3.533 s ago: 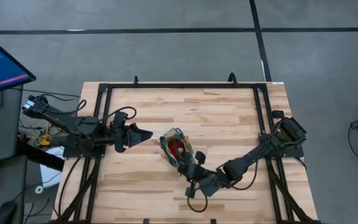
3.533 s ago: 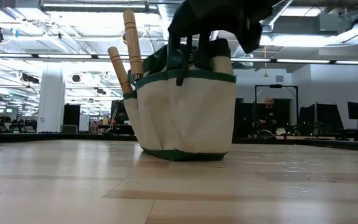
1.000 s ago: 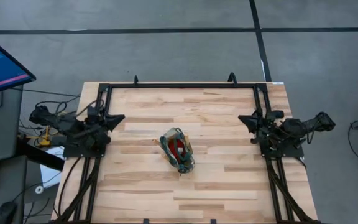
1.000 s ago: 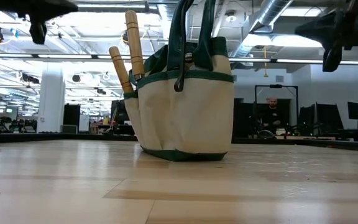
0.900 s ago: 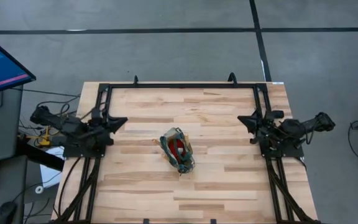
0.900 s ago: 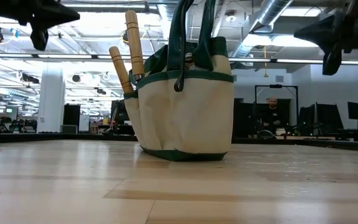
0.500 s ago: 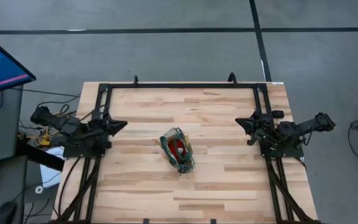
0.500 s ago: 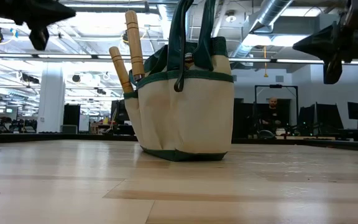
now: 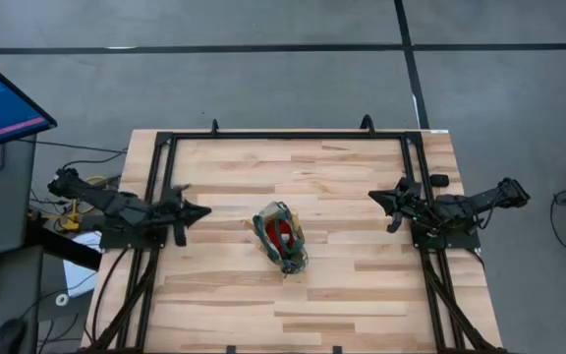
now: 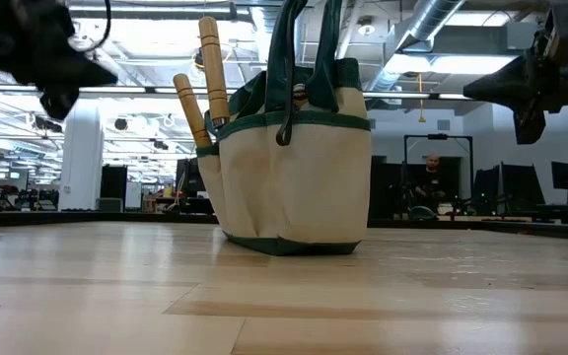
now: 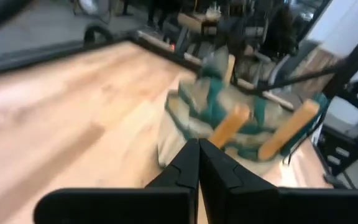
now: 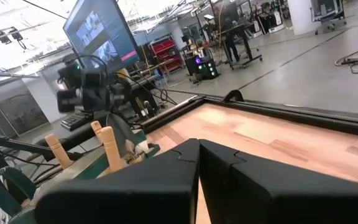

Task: Pick & Place Garden tools in Gardening bag
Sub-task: Return to Home Position

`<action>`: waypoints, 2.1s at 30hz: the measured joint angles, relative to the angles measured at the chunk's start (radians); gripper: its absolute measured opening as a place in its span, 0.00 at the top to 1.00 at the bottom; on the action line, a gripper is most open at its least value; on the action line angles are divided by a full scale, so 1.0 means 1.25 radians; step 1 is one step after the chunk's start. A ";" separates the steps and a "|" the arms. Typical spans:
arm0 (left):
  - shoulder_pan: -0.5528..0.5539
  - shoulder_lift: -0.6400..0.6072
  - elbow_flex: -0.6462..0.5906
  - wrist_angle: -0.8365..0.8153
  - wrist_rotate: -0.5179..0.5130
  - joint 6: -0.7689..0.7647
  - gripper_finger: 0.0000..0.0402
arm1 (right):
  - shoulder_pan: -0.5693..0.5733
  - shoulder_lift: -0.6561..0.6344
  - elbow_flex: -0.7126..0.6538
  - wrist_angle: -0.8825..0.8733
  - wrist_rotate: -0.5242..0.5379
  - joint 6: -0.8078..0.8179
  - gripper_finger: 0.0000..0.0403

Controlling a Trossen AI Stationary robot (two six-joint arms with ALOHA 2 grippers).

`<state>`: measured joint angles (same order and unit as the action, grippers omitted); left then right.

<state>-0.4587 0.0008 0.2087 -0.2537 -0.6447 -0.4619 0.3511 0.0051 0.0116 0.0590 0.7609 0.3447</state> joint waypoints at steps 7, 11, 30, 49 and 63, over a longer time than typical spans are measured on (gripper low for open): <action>0.000 0.000 -0.137 0.225 0.140 -0.001 0.99 | 0.000 0.000 0.000 -0.001 0.000 -0.002 1.00; 0.000 -0.002 -0.161 0.336 0.244 0.082 0.99 | 0.000 0.000 0.000 -0.002 0.000 -0.002 1.00; 0.000 0.007 -0.162 0.359 0.205 0.136 0.98 | 0.000 0.000 0.000 -0.002 -0.001 -0.002 1.00; 0.000 0.098 -0.162 0.362 0.205 0.135 0.98 | 0.000 0.000 0.000 -0.003 -0.001 -0.002 1.00; 0.080 -0.001 -0.161 0.408 0.202 0.135 0.98 | 0.000 0.000 0.000 -0.002 -0.002 -0.002 1.00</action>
<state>-0.3590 -0.0002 0.0074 0.2561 -0.3919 -0.2935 0.3509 0.0051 0.0118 0.0566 0.7586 0.3416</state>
